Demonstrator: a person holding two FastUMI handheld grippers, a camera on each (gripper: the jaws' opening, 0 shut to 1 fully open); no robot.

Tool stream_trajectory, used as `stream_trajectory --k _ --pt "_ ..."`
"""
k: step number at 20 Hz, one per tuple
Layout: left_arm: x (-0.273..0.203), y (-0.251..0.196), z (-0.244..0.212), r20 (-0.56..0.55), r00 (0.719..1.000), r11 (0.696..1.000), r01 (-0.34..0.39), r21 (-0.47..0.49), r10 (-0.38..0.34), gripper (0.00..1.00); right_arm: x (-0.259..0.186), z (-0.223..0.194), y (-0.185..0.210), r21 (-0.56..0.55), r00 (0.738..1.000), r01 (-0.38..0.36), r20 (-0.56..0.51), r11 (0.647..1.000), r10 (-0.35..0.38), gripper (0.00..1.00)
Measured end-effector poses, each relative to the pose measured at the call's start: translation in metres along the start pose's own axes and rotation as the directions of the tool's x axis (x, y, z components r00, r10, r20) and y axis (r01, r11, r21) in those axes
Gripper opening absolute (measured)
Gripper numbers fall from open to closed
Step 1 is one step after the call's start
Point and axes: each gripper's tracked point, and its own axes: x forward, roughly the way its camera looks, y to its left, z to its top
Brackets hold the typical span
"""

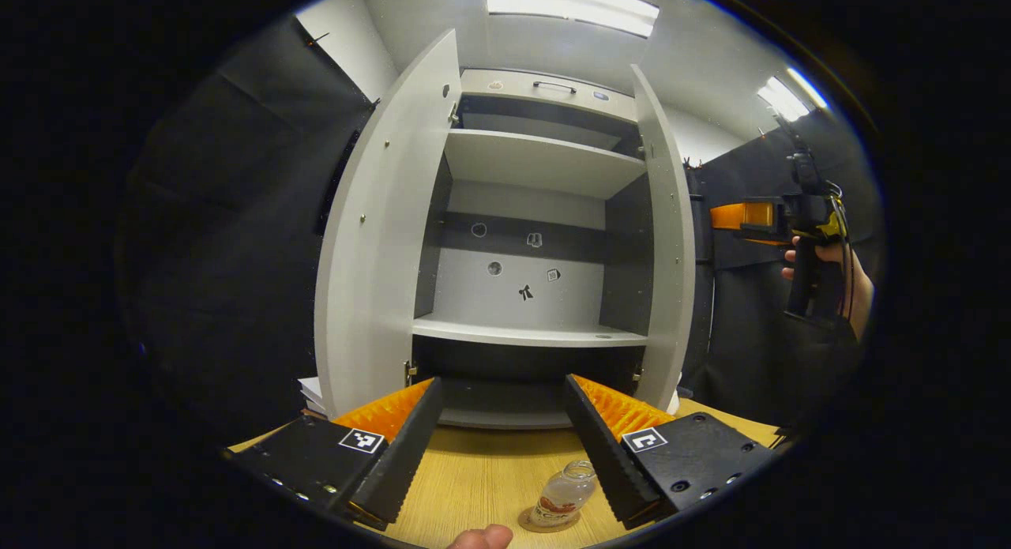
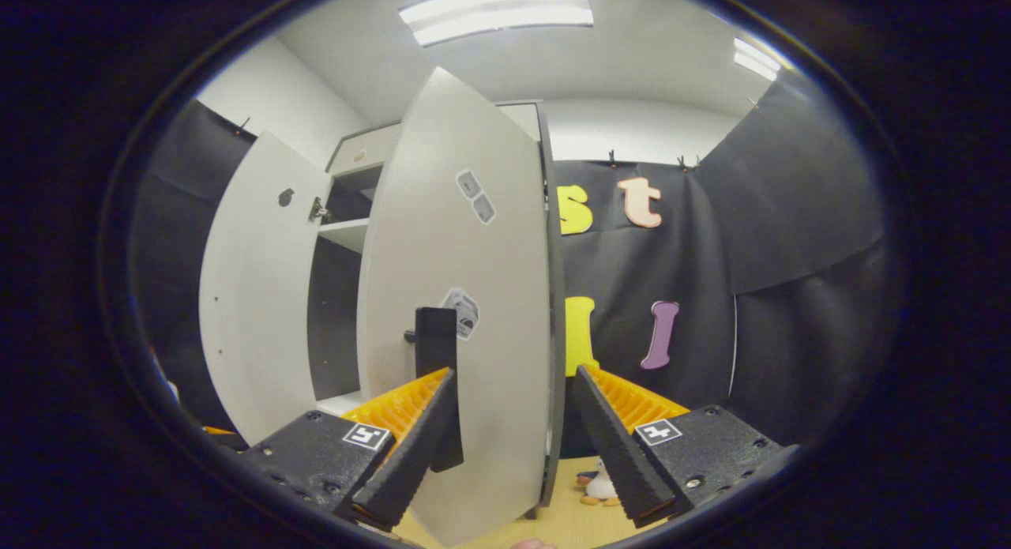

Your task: Grasp the bottle in the cabinet with the left hand and place it on the coaster, then close the right door with the right hand and the left door with the left hand.

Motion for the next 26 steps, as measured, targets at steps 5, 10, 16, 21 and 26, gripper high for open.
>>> stream_trajectory --k 5,10,16,21,26 --pt "-0.006 0.012 0.002 0.003 0.999 0.999 -0.037 -0.003 0.037 0.93 0.011 -0.011 0.020 0.027 0.998 -0.048 -0.030 0.998 0.049 0.98" --pt "-0.006 0.023 0.009 0.013 0.999 0.999 -0.052 -0.003 0.052 0.94 -0.020 -0.027 0.030 0.035 0.999 -0.032 -0.029 0.999 0.033 0.98" --pt "-0.004 0.022 0.013 0.010 1.000 0.999 -0.028 0.020 0.028 0.93 -0.065 -0.064 0.054 0.046 0.999 -0.022 -0.048 0.999 0.025 0.98" --pt "-0.001 0.017 0.020 0.032 0.999 1.000 -0.007 0.021 0.006 0.94 -0.098 -0.108 0.070 0.045 0.996 -0.015 -0.084 0.999 0.019 0.98" --pt "-0.009 0.012 0.044 0.066 0.997 0.998 0.038 -0.048 -0.035 0.94 -0.120 -0.161 0.090 0.087 0.983 -0.044 -0.172 0.995 0.059 0.93"
